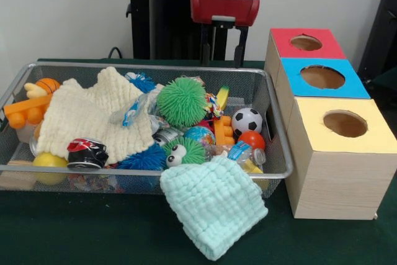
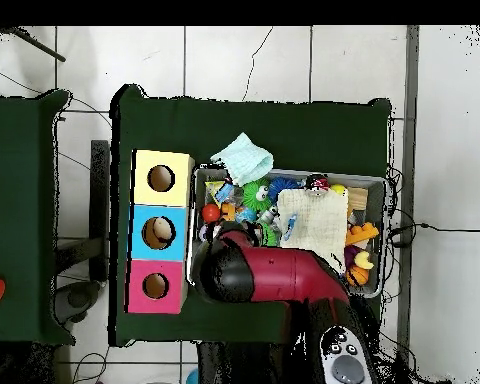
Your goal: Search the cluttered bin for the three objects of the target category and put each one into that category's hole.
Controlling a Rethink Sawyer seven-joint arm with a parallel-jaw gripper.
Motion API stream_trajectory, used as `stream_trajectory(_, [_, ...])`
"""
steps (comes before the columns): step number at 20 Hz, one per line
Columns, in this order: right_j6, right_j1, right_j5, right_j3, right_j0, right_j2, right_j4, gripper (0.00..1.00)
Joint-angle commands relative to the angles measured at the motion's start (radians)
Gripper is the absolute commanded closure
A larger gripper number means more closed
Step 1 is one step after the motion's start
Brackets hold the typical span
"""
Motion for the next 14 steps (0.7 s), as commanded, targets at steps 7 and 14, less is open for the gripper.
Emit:
stream_trajectory(7, [0.02, 0.002, 0.218, 0.004, -0.046, 0.063, 0.011, 0.0])
stream_trajectory(14, [0.048, 0.023, 0.14, 0.044, -0.05, 0.063, -0.014, 0.0])
